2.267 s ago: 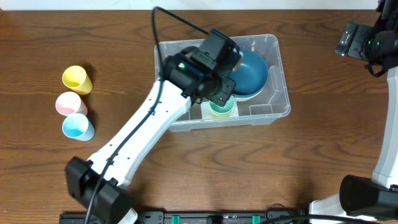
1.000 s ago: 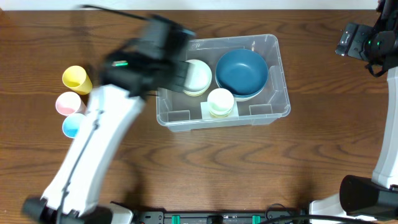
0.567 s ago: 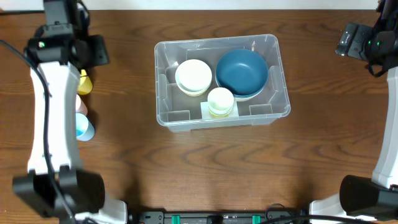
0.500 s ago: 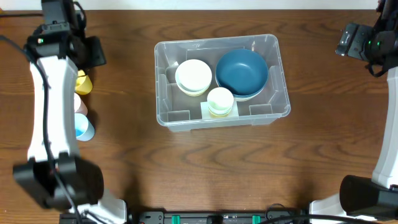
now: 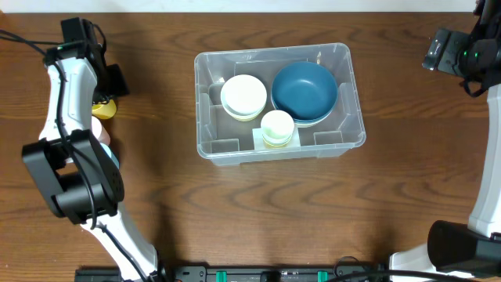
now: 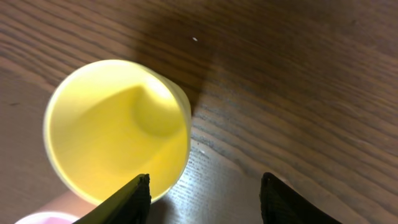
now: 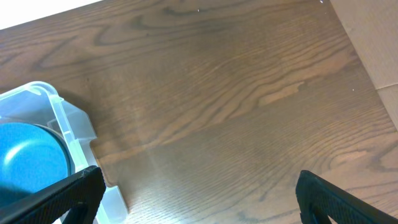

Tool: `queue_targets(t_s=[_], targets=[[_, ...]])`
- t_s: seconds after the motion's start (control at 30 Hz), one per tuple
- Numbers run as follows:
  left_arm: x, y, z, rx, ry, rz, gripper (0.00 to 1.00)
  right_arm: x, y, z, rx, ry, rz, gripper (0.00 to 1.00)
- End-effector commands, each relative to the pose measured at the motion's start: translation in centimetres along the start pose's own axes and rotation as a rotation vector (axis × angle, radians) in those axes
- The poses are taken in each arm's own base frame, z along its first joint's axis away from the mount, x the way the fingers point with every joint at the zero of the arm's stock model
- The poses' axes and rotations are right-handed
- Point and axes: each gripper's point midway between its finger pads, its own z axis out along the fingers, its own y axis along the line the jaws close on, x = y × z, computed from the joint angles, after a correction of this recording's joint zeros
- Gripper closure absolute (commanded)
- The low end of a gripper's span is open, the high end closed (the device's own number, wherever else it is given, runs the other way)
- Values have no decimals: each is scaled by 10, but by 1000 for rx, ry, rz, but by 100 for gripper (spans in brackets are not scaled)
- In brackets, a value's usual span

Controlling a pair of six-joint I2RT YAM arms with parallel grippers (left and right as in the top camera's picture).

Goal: Pack container
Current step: 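Lower the left gripper onto the second yellow cup and grasp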

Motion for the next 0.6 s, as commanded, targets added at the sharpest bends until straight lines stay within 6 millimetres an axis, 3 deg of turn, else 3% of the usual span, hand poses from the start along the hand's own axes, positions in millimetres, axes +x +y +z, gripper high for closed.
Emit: queue_targets(t_s=[0.0,0.2,0.4,0.5,0.57], targets=[[6,2,20,-17,36,23,43,0,-2,-1,8,-2,13,1],[8,7,40,-24,61,15,43,0,-2,-1,8,-2,13,1],[6,12,44,-26,55,3,44,0,-2,-1,8,-2,13,1],[6,12,44,-26,54,3,53,0,-2,-1,8,-2,13,1],[6,12,44,-26,54,3,66,0,-2,-1,8,-2,13,1]])
